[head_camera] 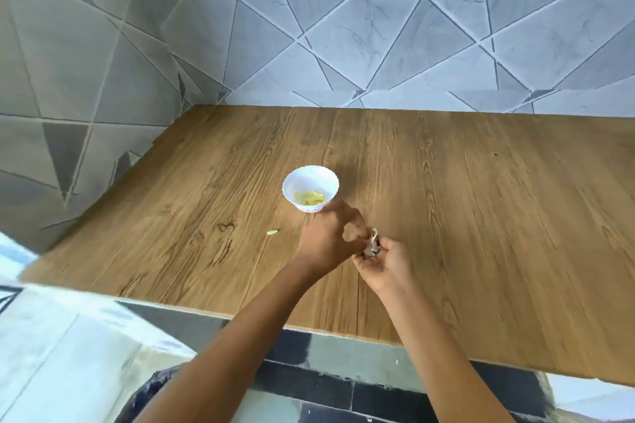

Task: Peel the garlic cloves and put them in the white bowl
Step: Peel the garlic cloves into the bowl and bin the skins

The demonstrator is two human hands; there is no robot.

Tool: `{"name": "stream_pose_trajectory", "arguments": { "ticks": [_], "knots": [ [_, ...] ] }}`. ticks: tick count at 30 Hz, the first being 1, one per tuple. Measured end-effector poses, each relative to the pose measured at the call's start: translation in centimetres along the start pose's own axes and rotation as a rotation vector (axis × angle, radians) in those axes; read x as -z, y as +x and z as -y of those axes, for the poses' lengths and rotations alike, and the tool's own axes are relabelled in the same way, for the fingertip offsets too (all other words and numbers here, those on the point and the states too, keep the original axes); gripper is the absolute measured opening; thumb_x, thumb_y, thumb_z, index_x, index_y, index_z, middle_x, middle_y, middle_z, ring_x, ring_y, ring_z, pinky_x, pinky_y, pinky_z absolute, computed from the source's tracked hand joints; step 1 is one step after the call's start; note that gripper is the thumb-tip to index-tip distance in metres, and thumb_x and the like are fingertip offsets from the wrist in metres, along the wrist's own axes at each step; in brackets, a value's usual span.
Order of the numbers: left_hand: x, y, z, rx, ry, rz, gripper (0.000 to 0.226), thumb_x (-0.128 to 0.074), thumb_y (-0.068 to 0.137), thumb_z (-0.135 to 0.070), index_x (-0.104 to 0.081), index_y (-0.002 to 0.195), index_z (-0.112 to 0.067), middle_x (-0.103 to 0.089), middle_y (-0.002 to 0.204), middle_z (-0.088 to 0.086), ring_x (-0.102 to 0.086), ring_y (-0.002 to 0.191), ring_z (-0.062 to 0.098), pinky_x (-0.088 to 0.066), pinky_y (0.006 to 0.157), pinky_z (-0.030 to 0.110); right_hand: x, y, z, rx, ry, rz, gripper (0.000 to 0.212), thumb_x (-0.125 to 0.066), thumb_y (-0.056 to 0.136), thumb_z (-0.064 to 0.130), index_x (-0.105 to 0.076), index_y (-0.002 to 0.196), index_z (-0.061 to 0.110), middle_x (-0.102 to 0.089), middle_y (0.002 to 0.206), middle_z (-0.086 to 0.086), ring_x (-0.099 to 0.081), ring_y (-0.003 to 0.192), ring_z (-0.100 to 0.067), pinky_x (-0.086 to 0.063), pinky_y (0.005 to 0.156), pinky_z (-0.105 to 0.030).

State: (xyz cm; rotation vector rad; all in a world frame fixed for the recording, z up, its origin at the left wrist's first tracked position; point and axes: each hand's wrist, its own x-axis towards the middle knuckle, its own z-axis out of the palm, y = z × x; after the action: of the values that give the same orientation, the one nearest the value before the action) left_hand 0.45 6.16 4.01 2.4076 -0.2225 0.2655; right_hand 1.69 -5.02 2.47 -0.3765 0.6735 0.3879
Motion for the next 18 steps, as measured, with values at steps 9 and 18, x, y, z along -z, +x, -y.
{"name": "stream_pose_trajectory", "arguments": {
  "ticks": [9, 18],
  "knots": [
    [7.9, -11.0, 6.1, 0.539, -0.302, -0.473, 0.021, -0.065, 0.086, -0.005, -0.071, 0.103, -0.016, -0.069, 0.099, -0.011, -0.063, 0.078, -0.003, -0.05, 0.075, 0.013, -3.8, -0.2, -11.2, -0.364, -0.426, 0.152, 0.031, -0.032, 0.095, 0.006, -0.054, 0.074, 0.002, -0.06, 0.052, -0.01, -0.058, 0.043, -0.016, -0.049, 0.044, -0.019],
    [12.6, -29.5, 13.1, 1.009, -0.319, -0.968, 0.021, -0.063, 0.086, -0.004, -0.07, 0.102, -0.016, -0.07, 0.098, -0.006, -0.063, 0.076, -0.008, -0.046, 0.063, 0.004, -1.7, -1.4, -30.2, -0.689, -0.867, 0.223, 0.026, -0.036, 0.097, 0.006, -0.054, 0.079, 0.0, -0.053, 0.07, -0.01, -0.051, 0.063, -0.016, -0.05, 0.043, -0.018]
  ]
}}
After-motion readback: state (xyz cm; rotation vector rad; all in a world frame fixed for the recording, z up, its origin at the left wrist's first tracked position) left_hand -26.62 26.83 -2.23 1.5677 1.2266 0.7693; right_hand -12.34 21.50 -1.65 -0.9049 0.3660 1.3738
